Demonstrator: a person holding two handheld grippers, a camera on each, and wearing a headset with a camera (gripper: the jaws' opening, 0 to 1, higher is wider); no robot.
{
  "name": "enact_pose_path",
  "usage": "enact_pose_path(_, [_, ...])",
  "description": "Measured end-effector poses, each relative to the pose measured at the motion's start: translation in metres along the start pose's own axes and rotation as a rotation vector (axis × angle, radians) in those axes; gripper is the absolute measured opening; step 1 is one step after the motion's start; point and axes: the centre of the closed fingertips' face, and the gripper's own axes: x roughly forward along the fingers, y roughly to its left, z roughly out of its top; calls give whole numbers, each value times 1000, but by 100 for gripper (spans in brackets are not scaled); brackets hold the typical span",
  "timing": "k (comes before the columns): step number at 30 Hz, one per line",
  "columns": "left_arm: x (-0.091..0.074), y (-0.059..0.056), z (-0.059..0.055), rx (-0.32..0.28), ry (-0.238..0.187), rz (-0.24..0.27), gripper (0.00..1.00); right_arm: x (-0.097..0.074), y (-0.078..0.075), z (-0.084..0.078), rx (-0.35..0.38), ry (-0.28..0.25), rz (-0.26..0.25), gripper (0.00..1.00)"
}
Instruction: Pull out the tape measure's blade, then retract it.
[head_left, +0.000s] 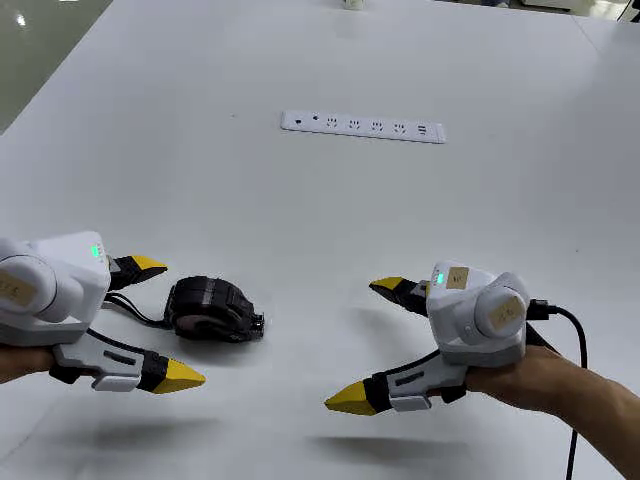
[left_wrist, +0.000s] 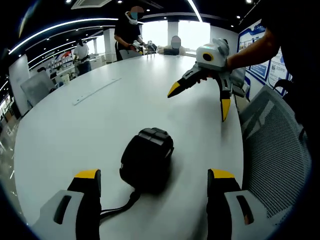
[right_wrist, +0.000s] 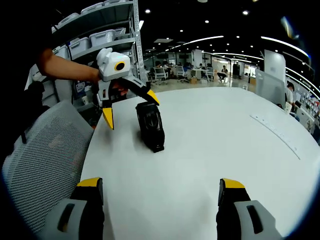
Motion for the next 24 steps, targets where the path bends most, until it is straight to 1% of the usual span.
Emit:
enact_pose_path(3, [2, 1, -1, 7, 8, -8, 84, 5, 0, 2, -10, 2, 15, 95])
enact_pose_path(6, [3, 0, -2, 24, 19, -19, 83, 10, -1, 3, -21, 6, 28, 95])
enact_pose_path(14, [6, 0, -3, 40, 37, -39, 80, 22, 0, 9, -39, 12, 61, 93])
enact_pose_path(19, [7, -1, -3, 67, 38, -52, 75, 30, 3, 13, -62, 9, 84, 89])
enact_pose_path(22, [7, 1, -4, 78, 48, -55, 73, 36, 6, 15, -73, 7, 103, 88])
enact_pose_path(24, [7, 1, -3, 84, 51, -65, 69, 39, 7, 16, -81, 9, 112, 86])
